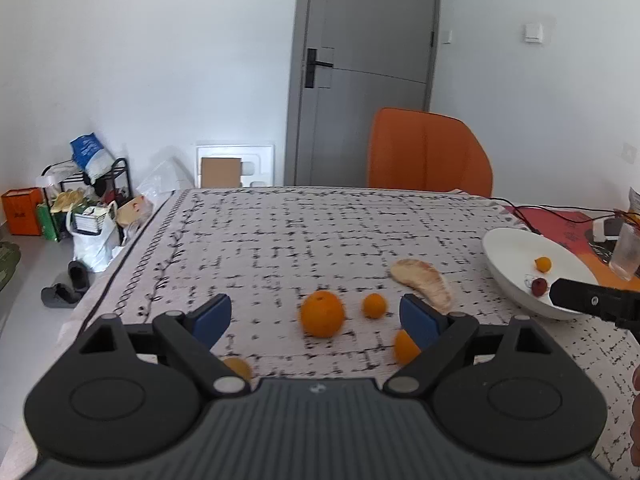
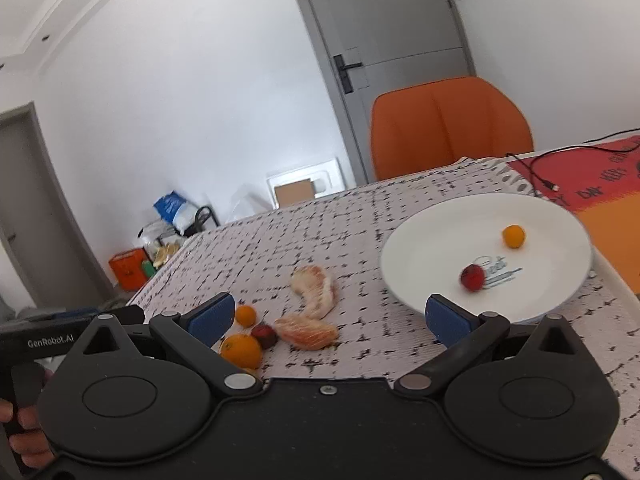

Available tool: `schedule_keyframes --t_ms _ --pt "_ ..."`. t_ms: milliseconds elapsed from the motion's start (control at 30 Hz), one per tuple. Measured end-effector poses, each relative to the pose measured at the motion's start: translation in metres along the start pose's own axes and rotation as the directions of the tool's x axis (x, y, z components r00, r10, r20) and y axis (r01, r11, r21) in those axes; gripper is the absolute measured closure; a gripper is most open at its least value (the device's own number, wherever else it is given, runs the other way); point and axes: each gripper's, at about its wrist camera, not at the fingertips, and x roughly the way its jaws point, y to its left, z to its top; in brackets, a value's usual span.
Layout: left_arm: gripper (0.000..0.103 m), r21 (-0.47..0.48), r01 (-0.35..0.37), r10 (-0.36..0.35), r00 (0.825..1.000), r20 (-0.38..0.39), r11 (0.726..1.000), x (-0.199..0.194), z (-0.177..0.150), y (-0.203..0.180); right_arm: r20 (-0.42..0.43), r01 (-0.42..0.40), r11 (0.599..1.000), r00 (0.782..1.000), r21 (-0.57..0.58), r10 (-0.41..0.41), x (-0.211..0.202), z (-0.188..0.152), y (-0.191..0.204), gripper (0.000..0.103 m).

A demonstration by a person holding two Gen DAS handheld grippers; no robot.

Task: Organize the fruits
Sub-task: 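Move both open tools from the bowl back over the remaining fruit, then grasp the large orange with the right tool while the left tool grasps the yellow fruit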

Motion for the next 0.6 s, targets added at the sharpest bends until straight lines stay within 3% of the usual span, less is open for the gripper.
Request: schedule_keyframes --t_ms 600 --pt "0.014 -0.099 -0.040 0.038 0.999 -0.022 0.994 0.001 -0.025 0.048 -0.088 -0.025 0.991 0.996 -0.131 0.014 0.025 -0.014 0.052 0.000"
